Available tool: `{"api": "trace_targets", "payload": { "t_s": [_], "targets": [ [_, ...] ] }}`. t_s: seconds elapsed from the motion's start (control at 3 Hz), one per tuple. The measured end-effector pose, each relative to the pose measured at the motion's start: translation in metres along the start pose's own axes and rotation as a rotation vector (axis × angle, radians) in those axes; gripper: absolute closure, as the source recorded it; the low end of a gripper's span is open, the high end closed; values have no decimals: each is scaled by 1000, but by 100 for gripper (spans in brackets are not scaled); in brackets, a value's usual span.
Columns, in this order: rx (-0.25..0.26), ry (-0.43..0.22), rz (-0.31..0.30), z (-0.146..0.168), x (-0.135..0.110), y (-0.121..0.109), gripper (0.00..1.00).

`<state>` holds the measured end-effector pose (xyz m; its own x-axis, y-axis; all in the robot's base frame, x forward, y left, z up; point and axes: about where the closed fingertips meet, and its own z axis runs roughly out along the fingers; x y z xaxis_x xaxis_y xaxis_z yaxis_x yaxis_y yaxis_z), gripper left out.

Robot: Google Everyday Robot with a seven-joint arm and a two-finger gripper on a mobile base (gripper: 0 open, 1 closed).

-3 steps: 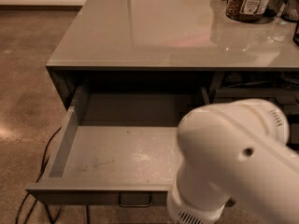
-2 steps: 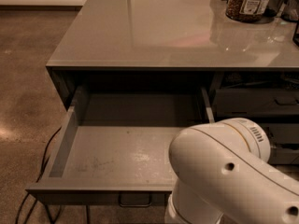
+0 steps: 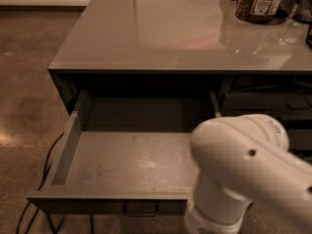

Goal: Close top drawer

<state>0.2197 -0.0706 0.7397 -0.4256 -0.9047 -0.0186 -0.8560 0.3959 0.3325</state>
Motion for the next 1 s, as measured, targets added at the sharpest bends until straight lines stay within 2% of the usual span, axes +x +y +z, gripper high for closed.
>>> {"api": "trace_targets", "payload": {
  "t_s": [0.33,0.67,1.0],
  "targets": [
    [-127,46,-88,-1,36,-15,0],
    [-181,142,-295,1,58,-32,0],
    [-185,232,-417,9,68,-51,0]
  ]
}}
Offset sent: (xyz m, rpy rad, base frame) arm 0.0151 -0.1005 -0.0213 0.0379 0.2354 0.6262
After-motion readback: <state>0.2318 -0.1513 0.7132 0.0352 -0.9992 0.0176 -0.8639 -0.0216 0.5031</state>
